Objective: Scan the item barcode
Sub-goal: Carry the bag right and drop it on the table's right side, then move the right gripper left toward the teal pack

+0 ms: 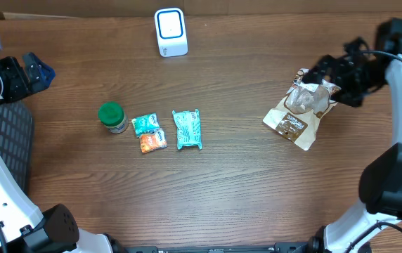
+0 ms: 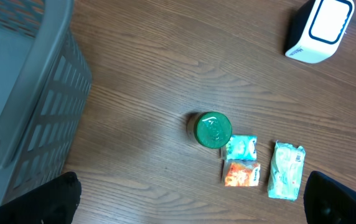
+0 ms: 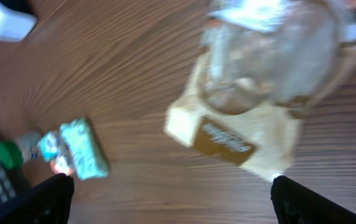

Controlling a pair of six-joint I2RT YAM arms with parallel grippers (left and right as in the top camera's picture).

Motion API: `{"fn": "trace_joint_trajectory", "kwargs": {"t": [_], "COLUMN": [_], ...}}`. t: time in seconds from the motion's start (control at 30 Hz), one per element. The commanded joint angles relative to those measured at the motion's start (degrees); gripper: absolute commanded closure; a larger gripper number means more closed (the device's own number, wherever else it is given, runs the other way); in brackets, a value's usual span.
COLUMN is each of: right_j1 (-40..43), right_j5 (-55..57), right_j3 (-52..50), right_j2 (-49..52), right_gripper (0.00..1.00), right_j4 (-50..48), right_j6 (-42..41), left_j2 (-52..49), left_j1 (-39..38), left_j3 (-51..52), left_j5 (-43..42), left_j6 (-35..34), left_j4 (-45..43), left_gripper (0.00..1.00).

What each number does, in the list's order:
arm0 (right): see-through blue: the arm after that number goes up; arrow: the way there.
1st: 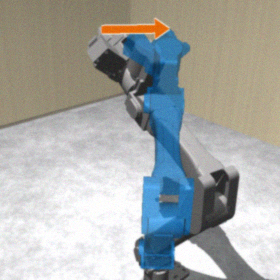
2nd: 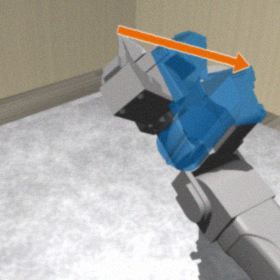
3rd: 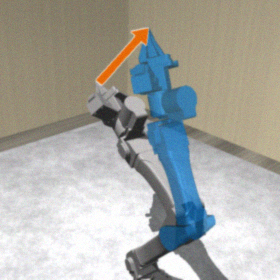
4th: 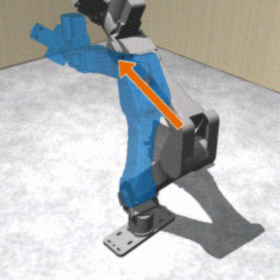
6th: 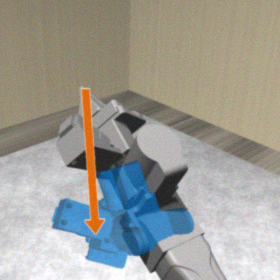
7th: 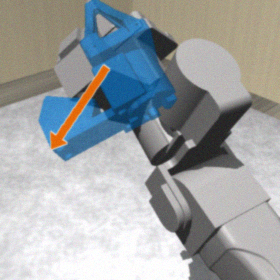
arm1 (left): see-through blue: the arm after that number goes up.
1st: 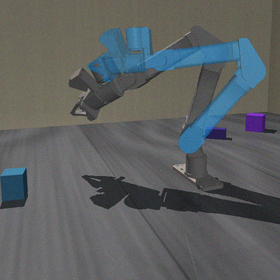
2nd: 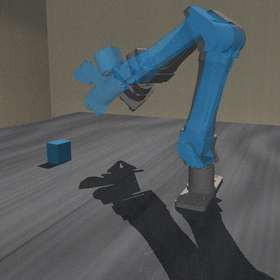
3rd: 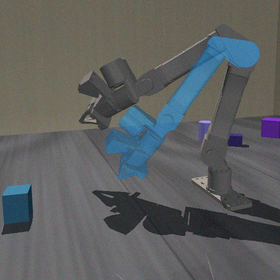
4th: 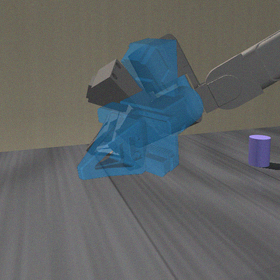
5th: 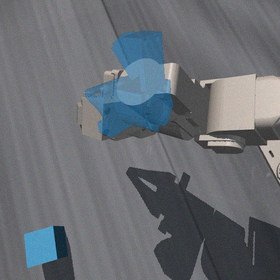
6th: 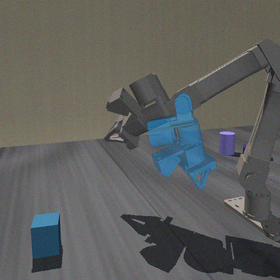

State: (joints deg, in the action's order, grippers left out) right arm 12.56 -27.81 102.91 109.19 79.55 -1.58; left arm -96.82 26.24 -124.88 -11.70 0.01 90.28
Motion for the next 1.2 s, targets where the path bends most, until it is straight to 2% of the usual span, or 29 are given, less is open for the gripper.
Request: {"fn": "trace_joint_trajectory", "kwargs": {"t": [0.0, 0.23, 0.3, 0.4, 0.47, 0.53, 0.6, 0.73, 0.83, 1.17], "right_j1": [-6.99, -22.53, -26.18, -30.95, -34.32, -37.62, -40.59, -45.99, -49.33, -57.64], "right_j5": [-0.57, -0.52, -0.52, -0.52, -0.5, -0.5, -0.48, 1.33, 7.1, 17.79], "right_j3": [1.03, -2.97, -4.85, -8.35, -11.19, -14.43, -17.4, -22.64, -25.07, -28.09], "right_j2": [-1.7, -1.7, -1.7, -1.7, -1.68, -1.68, -1.68, -1.68, -1.68, 1.92], "right_gripper": [0.0, 0.02, 0.12, 0.37, 0.47, 0.66, 0.76, 0.89, 0.96, 0.96], "right_j4": [-0.35, -8.9, -12.57, -19.21, -23.96, -29.29, -34.77, -45.29, -49.24, -56.72], "right_j6": [-0.15, -0.17, -3.08, -10.19, -13.79, -16.96, -20.17, -27.69, -33.11, -37.68], "left_j2": [-0.52, -0.52, -0.52, -0.52, -0.52, -0.52, -0.52, -0.52, -0.52, -0.52], "left_j1": [-0.04, -0.07, -0.04, -0.04, -0.04, -0.04, -0.04, -0.04, -0.04, -0.04], "left_j3": [-0.09, -0.09, -0.09, -0.09, -0.09, -0.09, -0.09, -0.09, -0.09, -0.09], "left_j5": [0.11, 0.11, 0.11, 0.11, 0.11, 0.13, 0.11, 0.13, 0.11, 0.13], "left_j6": [0.87, 0.87, 0.87, 0.87, 0.87, 0.87, 0.87, 0.87, 0.87, 0.87], "left_j4": [-0.11, -0.11, -0.11, -0.11, -0.11, -0.11, -0.11, -0.11, -0.11, -0.11], "left_gripper": [0.0, 0.0, 0.0, 0.01, 0.0, 0.01, 0.0, 0.0, 0.0, 0.0]}}
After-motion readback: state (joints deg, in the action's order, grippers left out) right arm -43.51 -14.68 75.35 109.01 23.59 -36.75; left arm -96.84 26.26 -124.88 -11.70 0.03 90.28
